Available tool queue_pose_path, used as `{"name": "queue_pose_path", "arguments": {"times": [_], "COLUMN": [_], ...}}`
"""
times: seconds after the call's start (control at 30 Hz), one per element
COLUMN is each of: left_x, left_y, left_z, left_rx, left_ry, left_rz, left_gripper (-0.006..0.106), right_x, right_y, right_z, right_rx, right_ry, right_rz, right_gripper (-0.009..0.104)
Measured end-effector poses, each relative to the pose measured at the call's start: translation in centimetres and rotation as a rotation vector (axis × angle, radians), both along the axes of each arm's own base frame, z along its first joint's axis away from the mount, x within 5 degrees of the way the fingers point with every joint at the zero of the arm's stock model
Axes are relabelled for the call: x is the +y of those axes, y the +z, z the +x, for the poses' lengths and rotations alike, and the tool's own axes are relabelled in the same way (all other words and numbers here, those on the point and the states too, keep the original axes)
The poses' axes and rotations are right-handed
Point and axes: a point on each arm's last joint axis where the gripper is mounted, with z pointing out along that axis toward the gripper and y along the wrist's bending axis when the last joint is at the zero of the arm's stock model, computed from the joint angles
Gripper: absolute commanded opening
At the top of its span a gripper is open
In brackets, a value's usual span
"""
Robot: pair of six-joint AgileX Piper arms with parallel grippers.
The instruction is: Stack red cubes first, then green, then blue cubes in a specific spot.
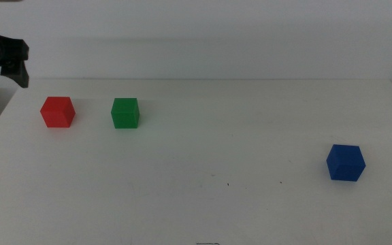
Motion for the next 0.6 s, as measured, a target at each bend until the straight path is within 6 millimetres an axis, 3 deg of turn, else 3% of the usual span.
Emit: {"name": "queue_pose_path", "arguments": {"times": [0.23,0.6], "left_x": [2.6,3.8], "left_y": [-2.7,-7.3], "left_z": [5.8,12.8], "left_rx": [0.104,0.138], "left_ry": [-0.083,-0.167], "left_rz": [-0.036,-0.007], "left_gripper": [0.093,0.093], "right_x": [0.0,0.0], "right_y": [0.0,0.0], "right_z": [0.0,0.0], "right_rx": [0.000,0.000], "right_ry": [0.000,0.000], "right_rz": [0.000,0.000], "right_gripper": [0.094,0.094]}}
